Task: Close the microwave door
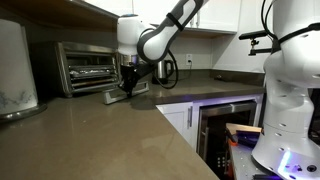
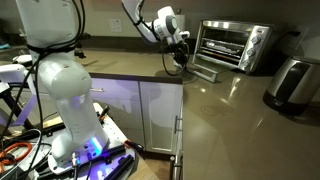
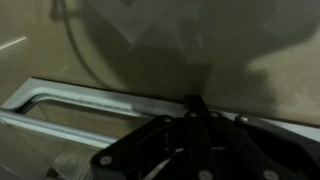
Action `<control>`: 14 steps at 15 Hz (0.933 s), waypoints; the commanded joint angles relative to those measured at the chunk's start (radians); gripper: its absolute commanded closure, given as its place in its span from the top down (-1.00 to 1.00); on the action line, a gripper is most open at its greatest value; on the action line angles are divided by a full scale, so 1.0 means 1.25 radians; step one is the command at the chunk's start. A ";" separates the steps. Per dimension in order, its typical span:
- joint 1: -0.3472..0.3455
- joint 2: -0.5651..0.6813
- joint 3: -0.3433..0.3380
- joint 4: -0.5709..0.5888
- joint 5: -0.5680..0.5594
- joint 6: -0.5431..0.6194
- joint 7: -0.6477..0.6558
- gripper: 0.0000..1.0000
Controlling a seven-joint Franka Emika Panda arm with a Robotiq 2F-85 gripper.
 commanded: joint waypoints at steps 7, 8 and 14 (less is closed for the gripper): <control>0.033 -0.009 -0.009 0.025 -0.351 -0.025 0.326 -1.00; 0.032 -0.014 -0.004 0.022 -0.365 -0.032 0.337 -1.00; 0.016 -0.051 0.016 0.007 -0.317 -0.065 0.273 -1.00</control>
